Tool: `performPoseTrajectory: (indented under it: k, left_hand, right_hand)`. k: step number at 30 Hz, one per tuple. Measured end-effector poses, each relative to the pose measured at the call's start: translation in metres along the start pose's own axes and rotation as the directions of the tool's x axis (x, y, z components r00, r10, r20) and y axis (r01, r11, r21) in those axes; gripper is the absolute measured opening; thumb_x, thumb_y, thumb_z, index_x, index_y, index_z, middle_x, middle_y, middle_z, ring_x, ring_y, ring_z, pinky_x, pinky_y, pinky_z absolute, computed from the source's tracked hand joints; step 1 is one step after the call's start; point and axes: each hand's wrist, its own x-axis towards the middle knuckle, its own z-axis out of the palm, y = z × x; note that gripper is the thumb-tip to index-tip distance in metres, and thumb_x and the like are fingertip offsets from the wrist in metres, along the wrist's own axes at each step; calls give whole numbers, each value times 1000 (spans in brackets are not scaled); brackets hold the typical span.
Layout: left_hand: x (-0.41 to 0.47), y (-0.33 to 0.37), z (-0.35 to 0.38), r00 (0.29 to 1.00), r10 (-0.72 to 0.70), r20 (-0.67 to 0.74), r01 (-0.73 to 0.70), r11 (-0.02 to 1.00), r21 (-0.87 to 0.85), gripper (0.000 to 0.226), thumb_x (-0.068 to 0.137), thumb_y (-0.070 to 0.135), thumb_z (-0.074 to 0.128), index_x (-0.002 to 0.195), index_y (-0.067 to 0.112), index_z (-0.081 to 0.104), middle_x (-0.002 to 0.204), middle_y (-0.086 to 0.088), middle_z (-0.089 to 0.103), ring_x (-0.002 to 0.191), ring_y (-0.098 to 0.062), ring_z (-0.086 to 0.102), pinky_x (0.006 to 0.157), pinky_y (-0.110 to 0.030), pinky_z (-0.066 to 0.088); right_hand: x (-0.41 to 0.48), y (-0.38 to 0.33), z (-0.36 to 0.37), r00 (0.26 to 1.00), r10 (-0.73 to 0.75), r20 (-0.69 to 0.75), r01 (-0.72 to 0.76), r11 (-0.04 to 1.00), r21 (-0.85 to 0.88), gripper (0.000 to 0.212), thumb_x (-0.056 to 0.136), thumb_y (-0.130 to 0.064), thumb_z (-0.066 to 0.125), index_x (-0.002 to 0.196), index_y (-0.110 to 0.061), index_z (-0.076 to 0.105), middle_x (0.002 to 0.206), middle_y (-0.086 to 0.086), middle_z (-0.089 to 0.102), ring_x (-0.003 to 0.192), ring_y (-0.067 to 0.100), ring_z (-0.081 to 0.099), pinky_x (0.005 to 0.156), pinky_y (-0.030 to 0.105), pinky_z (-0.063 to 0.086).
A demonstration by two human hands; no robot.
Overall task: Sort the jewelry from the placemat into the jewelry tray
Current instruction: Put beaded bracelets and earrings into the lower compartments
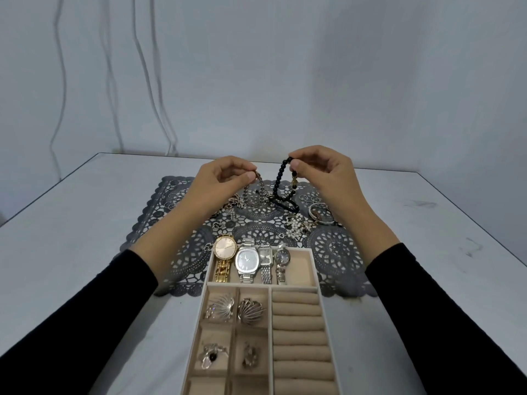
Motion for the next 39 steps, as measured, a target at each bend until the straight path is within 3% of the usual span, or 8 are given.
performPoseTrajectory:
  k: [13, 17, 24, 27, 32, 39]
  left_hand:
    - [-72, 35, -23, 997, 83, 1, -83, 995, -63, 12, 89, 11, 68, 100, 14, 69, 87, 1, 75, 87, -9, 71, 84, -19, 52]
    - [-95, 40, -28, 996, 94, 0, -94, 992, -85, 13, 89, 10, 68, 101, 13, 69, 87, 2, 75, 88, -8, 71, 81, -16, 51]
    - [-130, 42, -33, 993, 117, -22, -119, 985, -125, 12, 88, 10, 69, 96, 19, 70, 86, 4, 75, 90, -14, 71, 84, -26, 55]
    - [-141, 44, -34, 991, 129, -36, -133, 980, -150, 12, 89, 8, 68, 97, 17, 69, 87, 5, 75, 89, -13, 71, 83, -22, 53]
    - [-152, 44, -36, 987, 135, -83, -147, 976, -159, 14, 88, 8, 68, 94, 20, 70, 85, 6, 75, 87, -10, 69, 83, -22, 52]
    - [-155, 43, -36, 987, 139, -84, -150, 979, -139, 14, 88, 9, 69, 94, 22, 71, 87, 5, 75, 90, -14, 70, 88, -28, 54]
  right_hand:
    - [-60, -43, 10, 999, -33, 35, 31, 998, 55, 12, 84, -7, 70, 93, -14, 72, 85, 4, 71, 84, 17, 67, 85, 32, 56]
    - [-81, -51, 12, 998, -36, 56, 31, 995, 97, 12, 84, -8, 70, 95, -14, 72, 87, 5, 72, 88, 21, 68, 86, 36, 56]
    - [-118, -63, 16, 994, -76, 74, 61, 982, 181, 14, 83, -3, 69, 97, -4, 70, 86, 9, 70, 83, 20, 65, 75, 25, 54]
    - [-131, -65, 17, 991, -94, 91, 73, 976, 205, 13, 82, -2, 70, 94, -7, 71, 84, 4, 71, 82, 18, 66, 76, 25, 53]
    - [-149, -64, 18, 971, -125, 203, 69, 963, 261, 14, 80, -1, 70, 91, -10, 73, 83, 7, 72, 80, 23, 67, 79, 34, 54]
    - [-167, -66, 22, 898, -138, 418, 29, 966, 258, 16, 79, 3, 69, 90, -8, 72, 82, 3, 72, 77, 17, 67, 73, 24, 54]
